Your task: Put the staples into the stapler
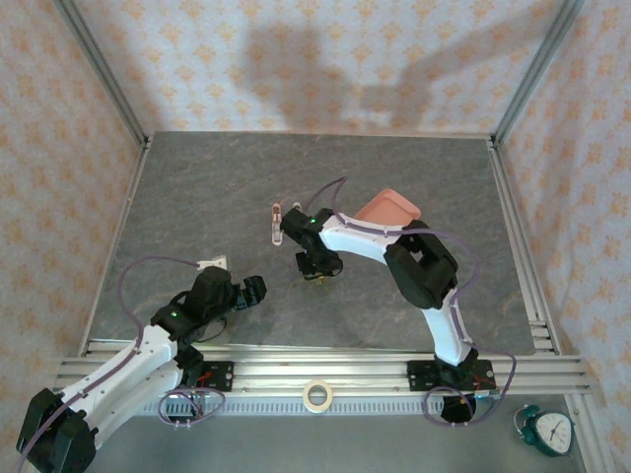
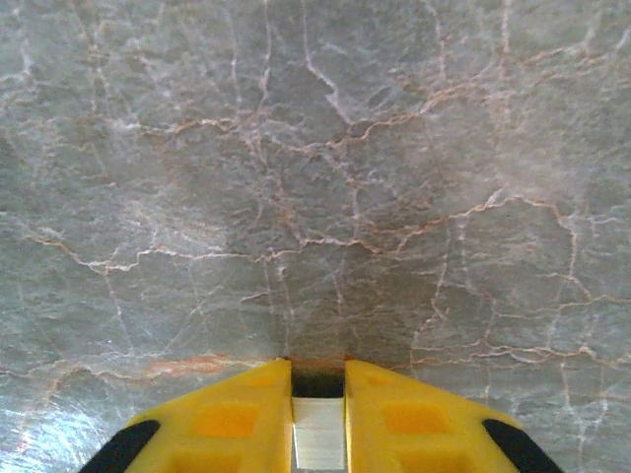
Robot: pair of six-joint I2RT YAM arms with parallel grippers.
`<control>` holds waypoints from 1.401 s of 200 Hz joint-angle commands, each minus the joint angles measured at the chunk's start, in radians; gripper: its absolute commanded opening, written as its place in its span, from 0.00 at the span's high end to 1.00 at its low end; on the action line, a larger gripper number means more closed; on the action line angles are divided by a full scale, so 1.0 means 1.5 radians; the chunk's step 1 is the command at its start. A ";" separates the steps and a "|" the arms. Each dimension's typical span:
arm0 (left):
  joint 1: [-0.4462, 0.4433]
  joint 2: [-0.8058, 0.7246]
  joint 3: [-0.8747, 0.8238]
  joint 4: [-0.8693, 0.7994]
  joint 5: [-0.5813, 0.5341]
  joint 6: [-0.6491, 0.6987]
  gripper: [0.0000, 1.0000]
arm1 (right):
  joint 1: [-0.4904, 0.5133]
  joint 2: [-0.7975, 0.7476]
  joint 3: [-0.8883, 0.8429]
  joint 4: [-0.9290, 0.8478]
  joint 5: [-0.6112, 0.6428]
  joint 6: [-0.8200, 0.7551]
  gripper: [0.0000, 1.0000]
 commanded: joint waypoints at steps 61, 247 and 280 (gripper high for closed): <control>0.008 0.024 -0.030 0.076 -0.043 0.024 0.04 | 0.004 -0.055 -0.061 0.098 0.083 0.067 0.86; 0.072 0.125 -0.037 0.290 -0.068 0.177 0.00 | -0.013 0.010 0.064 0.280 0.254 0.066 0.87; 0.072 0.132 -0.041 0.307 -0.075 0.188 0.00 | -0.020 0.027 0.082 0.271 0.261 0.065 0.87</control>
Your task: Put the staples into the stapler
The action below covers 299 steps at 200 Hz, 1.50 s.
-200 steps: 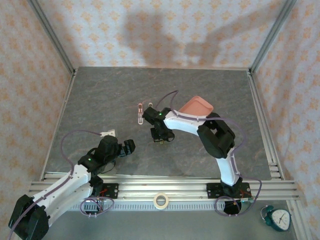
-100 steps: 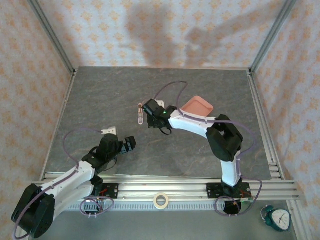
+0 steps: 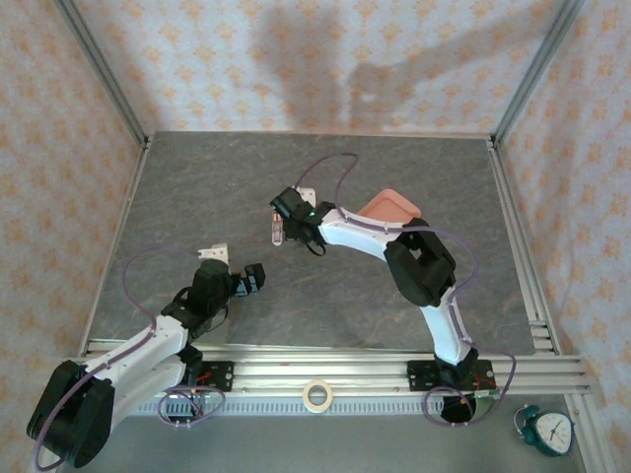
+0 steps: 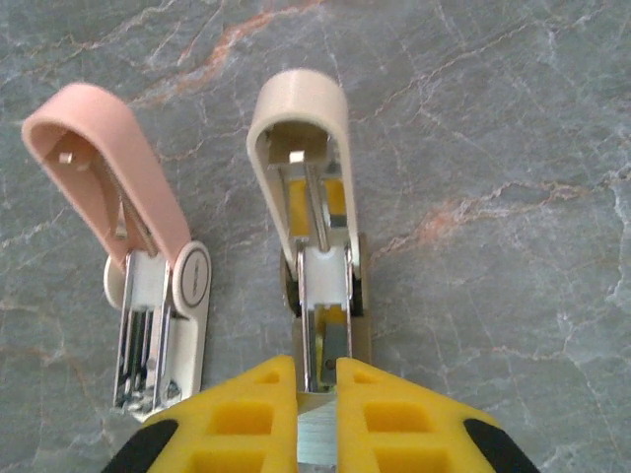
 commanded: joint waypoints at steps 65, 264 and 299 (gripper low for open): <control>0.008 0.010 0.001 0.043 -0.038 0.029 0.00 | -0.013 0.036 0.057 -0.022 0.044 -0.017 0.87; 0.009 0.034 0.007 0.048 -0.032 0.029 0.00 | -0.011 0.012 0.026 -0.010 0.036 -0.017 0.87; 0.009 0.028 0.007 0.045 -0.032 0.030 0.00 | -0.009 -0.002 0.017 0.000 0.035 -0.013 0.87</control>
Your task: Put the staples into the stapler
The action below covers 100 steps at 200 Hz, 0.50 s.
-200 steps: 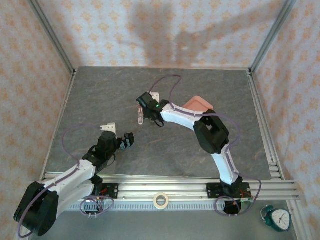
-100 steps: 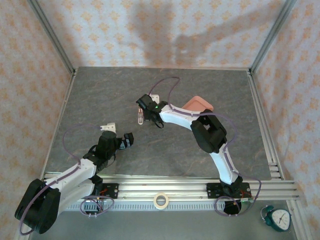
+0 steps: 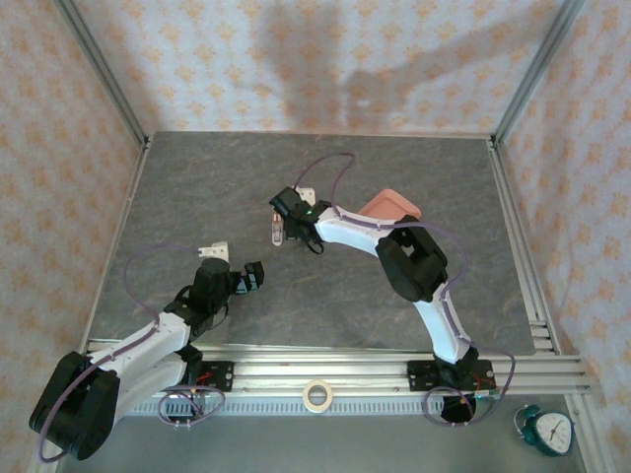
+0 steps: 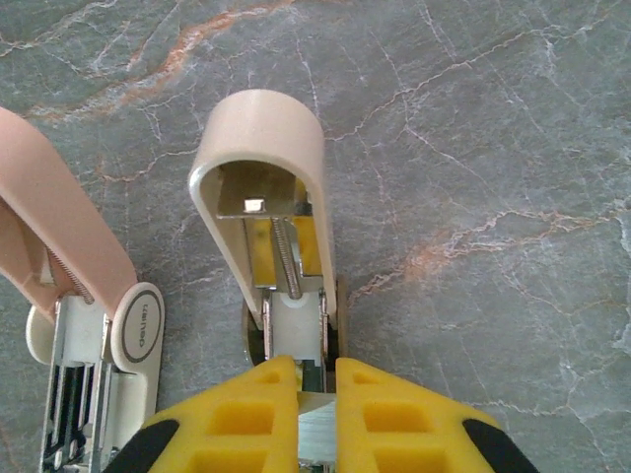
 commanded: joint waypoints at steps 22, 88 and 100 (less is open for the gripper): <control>0.004 -0.011 0.006 0.009 -0.011 0.015 0.00 | 0.001 -0.046 -0.010 0.004 0.019 0.004 0.87; 0.004 -0.014 0.005 0.009 -0.013 0.013 0.00 | 0.005 -0.047 0.000 0.009 0.012 0.003 0.87; 0.004 -0.015 0.005 0.009 -0.013 0.014 0.00 | 0.004 -0.044 -0.001 0.010 0.009 0.005 0.87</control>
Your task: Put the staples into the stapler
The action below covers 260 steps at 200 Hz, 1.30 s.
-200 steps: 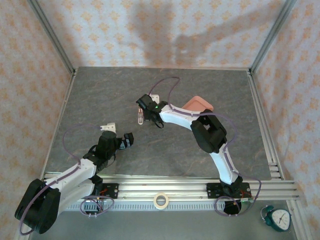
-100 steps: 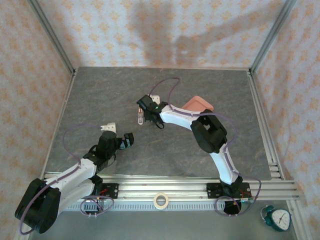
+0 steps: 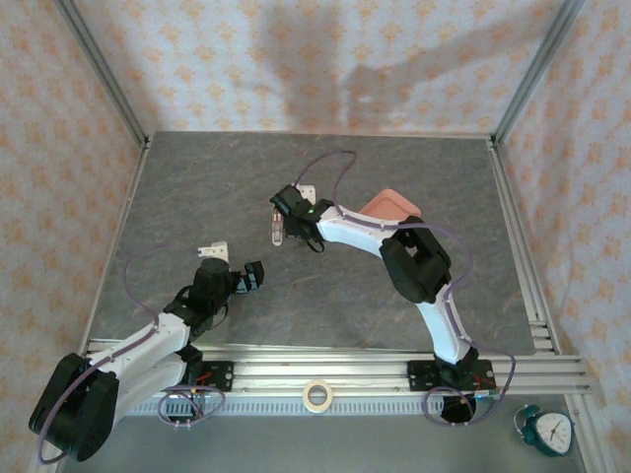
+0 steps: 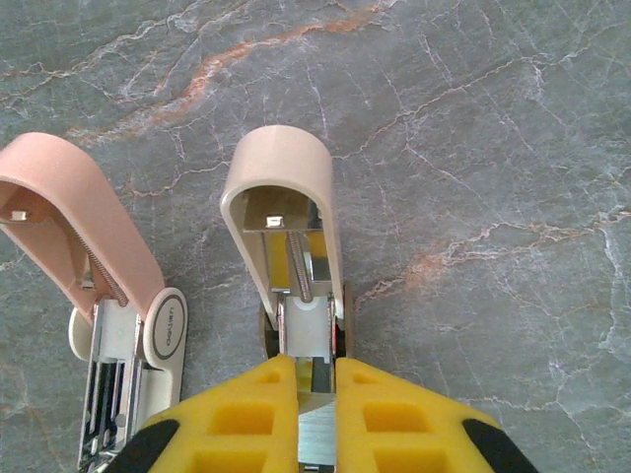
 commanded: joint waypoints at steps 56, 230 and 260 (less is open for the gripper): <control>0.004 -0.014 0.005 0.006 -0.015 0.014 0.00 | 0.006 -0.011 0.003 0.006 -0.006 0.014 0.87; 0.005 -0.011 0.005 0.006 -0.018 0.015 0.00 | 0.006 0.016 0.006 -0.007 -0.003 0.014 0.87; 0.005 -0.012 0.005 0.006 -0.018 0.015 0.00 | 0.005 0.019 0.007 -0.007 -0.005 0.016 0.87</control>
